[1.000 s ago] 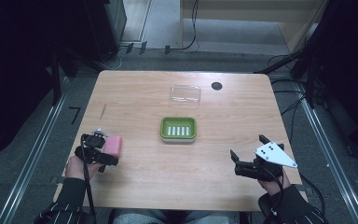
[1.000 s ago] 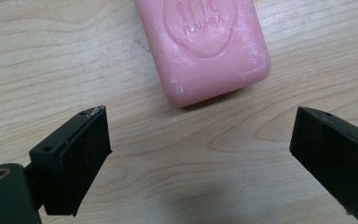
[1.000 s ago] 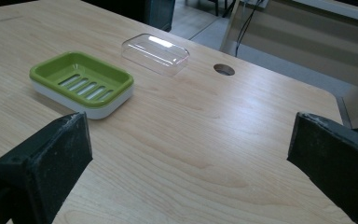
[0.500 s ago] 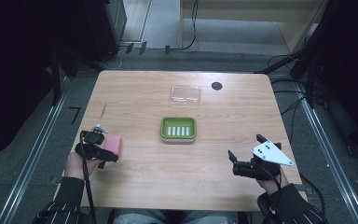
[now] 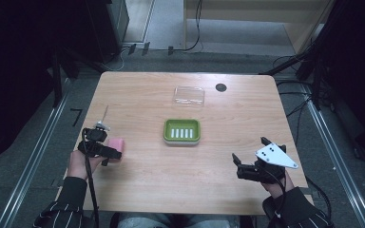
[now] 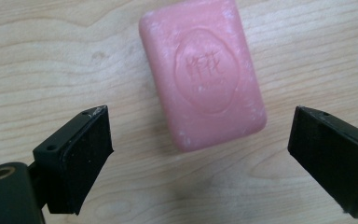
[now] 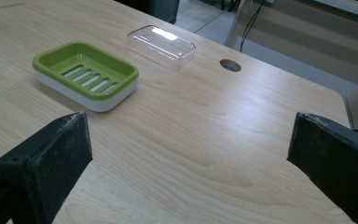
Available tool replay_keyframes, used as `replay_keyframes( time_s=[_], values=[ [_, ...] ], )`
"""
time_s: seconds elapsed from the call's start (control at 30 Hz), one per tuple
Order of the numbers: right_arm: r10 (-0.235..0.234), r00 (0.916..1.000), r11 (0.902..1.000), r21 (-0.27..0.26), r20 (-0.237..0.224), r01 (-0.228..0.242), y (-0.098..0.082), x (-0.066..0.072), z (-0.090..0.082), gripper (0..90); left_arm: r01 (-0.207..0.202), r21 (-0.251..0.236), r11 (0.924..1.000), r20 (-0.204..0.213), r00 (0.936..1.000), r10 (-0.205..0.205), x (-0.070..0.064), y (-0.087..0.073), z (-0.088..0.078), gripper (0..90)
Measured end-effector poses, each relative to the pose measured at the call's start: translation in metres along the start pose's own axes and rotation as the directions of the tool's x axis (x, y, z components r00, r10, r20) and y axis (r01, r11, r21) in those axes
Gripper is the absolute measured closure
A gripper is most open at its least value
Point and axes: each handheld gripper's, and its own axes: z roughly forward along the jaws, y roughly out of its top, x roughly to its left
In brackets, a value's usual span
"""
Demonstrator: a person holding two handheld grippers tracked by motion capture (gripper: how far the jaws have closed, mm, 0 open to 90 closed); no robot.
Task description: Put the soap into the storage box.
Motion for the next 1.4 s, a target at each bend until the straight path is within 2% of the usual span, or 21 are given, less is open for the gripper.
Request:
replay_keyframes(
  time_s=[0.3, 0.47, 0.57, 0.73, 0.87, 1.4],
  values=[
    [0.000, 1.0000, 1.0000, 0.007, 0.007, 0.000, -0.001, -0.001, -0.001, 0.0, -0.014, -0.001, 0.9999, -0.009, 0.9999, 0.014, -0.006, 0.016, 0.004, 6.1],
    [-0.001, 1.0000, 0.9999, 0.014, 0.008, 0.000, -0.002, -0.001, -0.001, 0.0, -0.021, 0.016, 0.9997, -0.018, 0.9996, 0.021, -0.008, 0.024, 0.010, 6.1],
    [0.000, 1.0000, 0.9999, 0.017, 0.008, 0.000, -0.002, -0.001, -0.001, 0.0, -0.019, 0.019, 0.9996, -0.034, 0.9992, 0.019, -0.008, 0.029, 0.014, 7.1],
    [-0.003, 1.0000, 0.9998, 0.020, 0.006, 0.003, -0.002, -0.001, -0.001, 0.0, 0.001, 0.027, 0.9996, -0.036, 0.9994, 0.000, -0.005, 0.031, 0.018, 8.7],
    [-0.006, 1.0000, 0.9997, 0.024, 0.006, 0.006, -0.003, -0.001, -0.001, 0.0, 0.011, 0.023, 0.9997, -0.039, 0.9992, -0.011, -0.004, 0.031, 0.018, 13.5],
    [-0.005, 0.9999, 0.9996, 0.028, 0.010, 0.005, -0.004, -0.002, -0.002, 0.0, 0.004, 0.047, 0.9989, -0.034, 0.9994, -0.003, -0.006, 0.036, 0.026, 15.5]
  ],
)
